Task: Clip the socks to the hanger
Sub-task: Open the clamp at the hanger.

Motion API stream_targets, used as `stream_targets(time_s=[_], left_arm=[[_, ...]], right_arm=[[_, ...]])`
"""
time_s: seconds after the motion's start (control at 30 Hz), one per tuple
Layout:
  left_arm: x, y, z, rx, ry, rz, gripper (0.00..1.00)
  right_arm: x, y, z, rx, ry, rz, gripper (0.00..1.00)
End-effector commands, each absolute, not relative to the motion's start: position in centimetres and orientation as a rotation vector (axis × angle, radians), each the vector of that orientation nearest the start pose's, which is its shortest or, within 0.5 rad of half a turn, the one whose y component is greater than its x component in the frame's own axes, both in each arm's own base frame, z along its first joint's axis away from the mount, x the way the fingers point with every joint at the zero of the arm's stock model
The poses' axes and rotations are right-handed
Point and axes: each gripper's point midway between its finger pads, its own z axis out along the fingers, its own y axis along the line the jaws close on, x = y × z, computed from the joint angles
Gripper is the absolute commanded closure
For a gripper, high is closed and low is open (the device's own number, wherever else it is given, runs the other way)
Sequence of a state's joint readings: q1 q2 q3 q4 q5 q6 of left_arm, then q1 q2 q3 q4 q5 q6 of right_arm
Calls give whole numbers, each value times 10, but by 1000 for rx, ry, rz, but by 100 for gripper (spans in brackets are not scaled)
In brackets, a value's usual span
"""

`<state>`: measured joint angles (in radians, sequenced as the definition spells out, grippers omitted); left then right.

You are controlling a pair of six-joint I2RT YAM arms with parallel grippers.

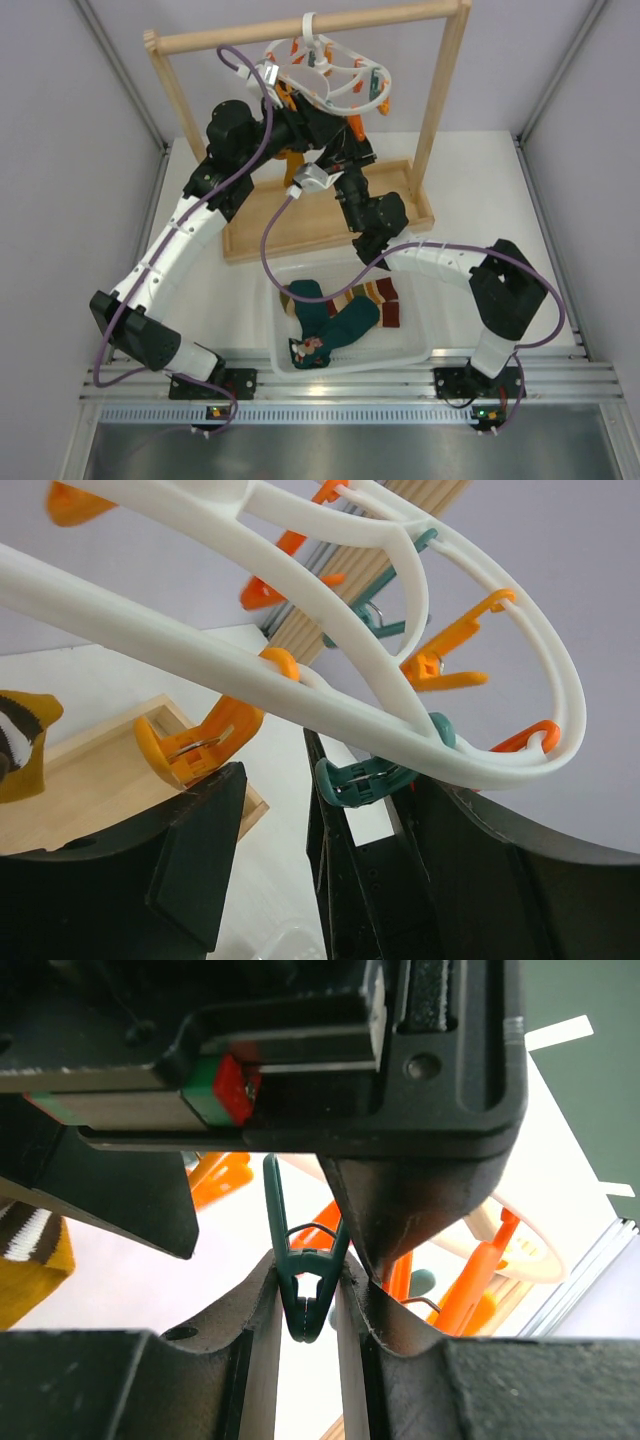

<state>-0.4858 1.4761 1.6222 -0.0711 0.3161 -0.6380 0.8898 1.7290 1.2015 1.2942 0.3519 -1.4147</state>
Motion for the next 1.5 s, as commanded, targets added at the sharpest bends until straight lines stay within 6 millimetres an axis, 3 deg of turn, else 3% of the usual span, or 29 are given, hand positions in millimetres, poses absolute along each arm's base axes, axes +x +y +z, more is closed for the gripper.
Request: stream_targets(time_s=[0.0, 0.33, 0.53, 0.83, 0.97, 1.2, 1.3, 1.37, 1.4, 1.47], left_arm=[[370, -266, 505, 64, 1470, -1131, 27], [374, -260, 518, -8, 1420, -1167, 34], [372, -249, 523, -55, 1367, -1148, 25], [372, -240, 538, -80, 1309, -1125, 33], [372, -243, 538, -68, 1308, -1135, 46], [372, -245, 531, -51, 1329, -1133, 80], [372, -245, 529, -50, 1340, -1121, 95], [373, -244, 528, -47, 1344, -1113, 100], [374, -244, 525, -44, 1354, -1104, 100], [375, -244, 523, -41, 1360, -1089, 100]], right_arm=[[354, 300, 482, -514, 572, -605, 100], [355, 300, 475, -526, 588, -607, 100], [355, 298, 471, -538, 600, -611, 100], [355, 300, 465, -547, 603, -611, 100], [355, 301, 465, -551, 604, -612, 100], [358, 303, 461, -572, 627, -615, 100], [360, 303, 457, -589, 648, -613, 87], [360, 300, 455, -591, 662, -612, 69], [362, 301, 448, -611, 682, -608, 52], [360, 295, 444, -612, 716, -582, 36]])
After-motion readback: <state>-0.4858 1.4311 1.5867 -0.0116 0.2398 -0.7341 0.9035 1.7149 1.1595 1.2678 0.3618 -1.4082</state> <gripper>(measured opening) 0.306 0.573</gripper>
